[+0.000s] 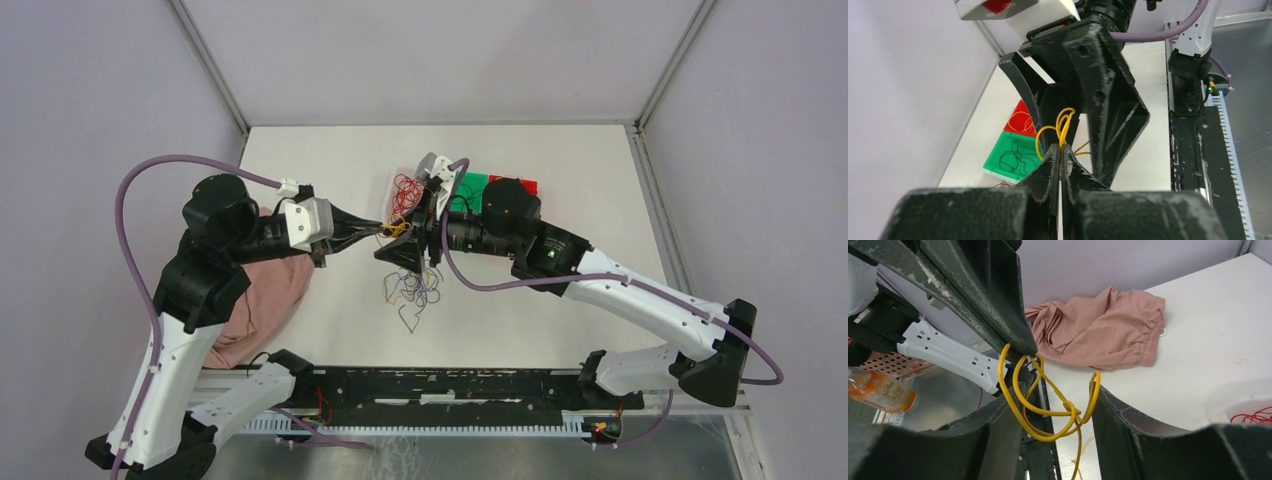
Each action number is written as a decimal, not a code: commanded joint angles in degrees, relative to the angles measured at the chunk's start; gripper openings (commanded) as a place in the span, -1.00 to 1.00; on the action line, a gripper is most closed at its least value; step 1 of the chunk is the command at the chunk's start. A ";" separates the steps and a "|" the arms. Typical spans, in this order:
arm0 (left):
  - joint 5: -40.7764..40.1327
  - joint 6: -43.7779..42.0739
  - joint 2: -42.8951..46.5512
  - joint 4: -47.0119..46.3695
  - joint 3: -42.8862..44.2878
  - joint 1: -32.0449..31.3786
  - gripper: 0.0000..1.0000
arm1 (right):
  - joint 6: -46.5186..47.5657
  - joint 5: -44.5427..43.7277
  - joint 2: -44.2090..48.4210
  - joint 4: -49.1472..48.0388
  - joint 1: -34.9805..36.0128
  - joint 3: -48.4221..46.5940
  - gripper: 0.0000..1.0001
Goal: Untangle the cables
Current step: Place the cable in the bin.
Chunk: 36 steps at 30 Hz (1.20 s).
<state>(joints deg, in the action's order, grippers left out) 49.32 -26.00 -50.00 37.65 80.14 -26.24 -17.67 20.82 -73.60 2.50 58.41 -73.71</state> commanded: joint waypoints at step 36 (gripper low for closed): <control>-18.64 -0.38 -0.42 2.10 -1.78 -0.17 0.99 | 10.80 -49.25 -20.42 6.03 -33.50 -1.40 -0.99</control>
<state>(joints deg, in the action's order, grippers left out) 31.48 -24.38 -51.53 40.47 77.67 -26.24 -7.22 -26.89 -92.68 14.37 26.06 -71.77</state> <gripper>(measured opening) 0.991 0.025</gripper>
